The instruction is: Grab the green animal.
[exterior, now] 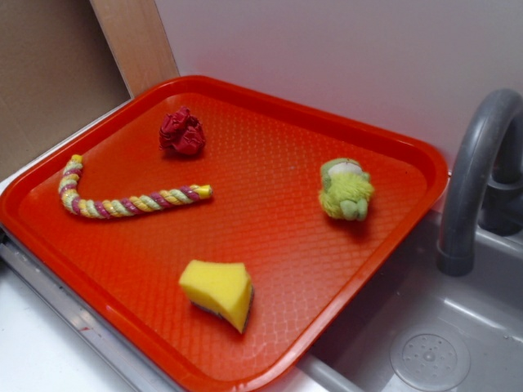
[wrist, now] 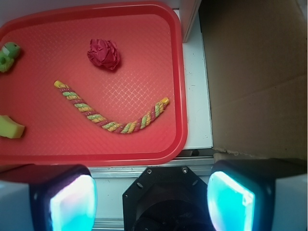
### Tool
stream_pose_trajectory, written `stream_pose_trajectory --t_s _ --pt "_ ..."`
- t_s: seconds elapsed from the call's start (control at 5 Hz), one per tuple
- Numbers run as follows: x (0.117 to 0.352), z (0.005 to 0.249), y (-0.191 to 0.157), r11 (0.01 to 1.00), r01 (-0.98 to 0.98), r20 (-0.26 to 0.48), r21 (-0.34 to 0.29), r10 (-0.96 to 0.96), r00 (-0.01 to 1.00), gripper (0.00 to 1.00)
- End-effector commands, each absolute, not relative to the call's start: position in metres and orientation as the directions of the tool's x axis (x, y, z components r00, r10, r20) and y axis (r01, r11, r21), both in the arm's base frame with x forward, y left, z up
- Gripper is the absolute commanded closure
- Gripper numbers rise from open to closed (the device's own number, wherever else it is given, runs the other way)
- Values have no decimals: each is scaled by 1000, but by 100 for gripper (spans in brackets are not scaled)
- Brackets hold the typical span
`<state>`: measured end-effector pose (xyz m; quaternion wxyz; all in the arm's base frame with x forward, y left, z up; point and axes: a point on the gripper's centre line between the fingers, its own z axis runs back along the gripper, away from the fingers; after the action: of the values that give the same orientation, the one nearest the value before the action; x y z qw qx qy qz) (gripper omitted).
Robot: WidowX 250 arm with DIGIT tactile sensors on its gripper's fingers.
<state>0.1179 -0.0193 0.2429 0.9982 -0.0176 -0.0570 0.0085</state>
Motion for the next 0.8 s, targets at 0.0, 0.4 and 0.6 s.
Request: stream_pose_trajectory --t_s 0.0,0.4,0.6 --pt "118 243 -19 999 -15 114 -36 19 993 0" --pt "137 233 -75 975 -219 237 -46 223 946 0" --pt "158 226 -117 976 -192 244 -100 211 947 0"
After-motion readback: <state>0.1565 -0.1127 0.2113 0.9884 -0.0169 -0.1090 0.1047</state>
